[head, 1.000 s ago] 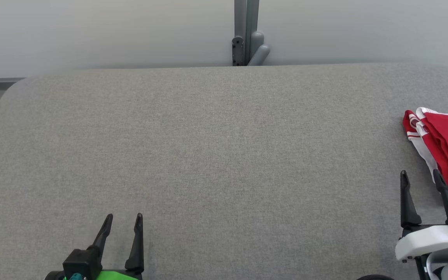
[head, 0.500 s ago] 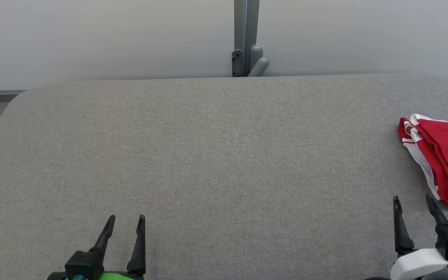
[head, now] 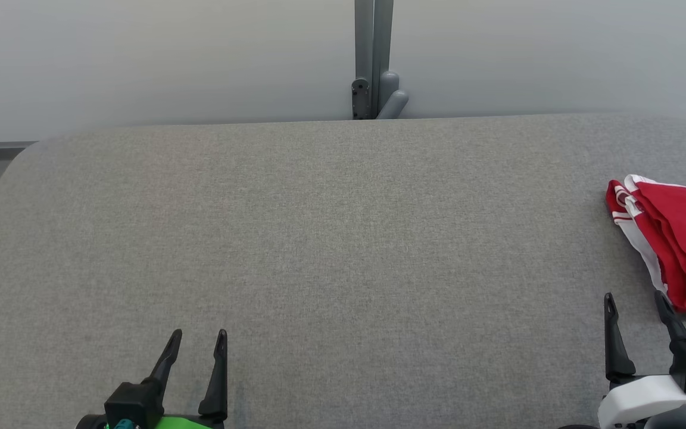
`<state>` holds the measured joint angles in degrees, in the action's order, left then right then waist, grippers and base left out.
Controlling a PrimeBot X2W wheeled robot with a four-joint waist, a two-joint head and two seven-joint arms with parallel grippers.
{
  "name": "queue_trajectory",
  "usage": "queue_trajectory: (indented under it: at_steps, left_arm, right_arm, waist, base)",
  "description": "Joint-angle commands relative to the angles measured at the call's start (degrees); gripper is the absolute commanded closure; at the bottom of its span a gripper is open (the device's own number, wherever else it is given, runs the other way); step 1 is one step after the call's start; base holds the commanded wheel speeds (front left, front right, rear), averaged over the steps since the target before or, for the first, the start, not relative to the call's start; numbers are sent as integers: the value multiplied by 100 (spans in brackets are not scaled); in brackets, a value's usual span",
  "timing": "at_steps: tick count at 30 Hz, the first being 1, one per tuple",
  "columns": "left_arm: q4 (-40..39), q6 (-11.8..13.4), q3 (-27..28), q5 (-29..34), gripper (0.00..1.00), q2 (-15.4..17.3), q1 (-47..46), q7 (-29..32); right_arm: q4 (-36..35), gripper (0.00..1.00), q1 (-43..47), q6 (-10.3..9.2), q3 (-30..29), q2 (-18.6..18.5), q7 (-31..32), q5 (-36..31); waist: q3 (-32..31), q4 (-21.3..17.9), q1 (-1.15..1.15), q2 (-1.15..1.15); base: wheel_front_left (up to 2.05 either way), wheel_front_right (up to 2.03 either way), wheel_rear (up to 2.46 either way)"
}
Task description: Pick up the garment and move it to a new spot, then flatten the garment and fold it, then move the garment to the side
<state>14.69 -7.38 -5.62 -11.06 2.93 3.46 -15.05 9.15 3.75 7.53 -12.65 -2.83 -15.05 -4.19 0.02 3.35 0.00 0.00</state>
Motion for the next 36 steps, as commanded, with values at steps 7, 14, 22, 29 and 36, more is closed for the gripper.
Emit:
queue_trajectory:
  at_steps: [7,14,22,29,36]
  left_arm:
    - [14,-2,-10,0,0,0,1,0]
    - [5,12,-24,-5,0,0,-9,-1]
    - [280,0,-26,-20,100,-10,104,39]
    - [245,1,47,-726,100,11,14,190]
    - [236,-1,132,-1484,100,36,-105,360]
  right_arm:
    - [1,0,-35,1,-2,1,0,37]
    - [-1,0,-47,0,-7,-2,-1,42]
    - [322,100,72,1,10,101,44,62]
    - [416,100,-97,1,-25,90,297,837]
    - [383,100,-160,0,82,78,444,1728]
  waist:
    - [-27,51,0,0]
    - [-22,33,0,0]
    - [-19,25,0,0]
    - [-18,8,0,0]
    - [-16,-12,0,0]
  base:
    - [0,0,0]
    - [0,0,0]
    - [0,0,0]
    - [0,0,0]
    - [0,0,0]
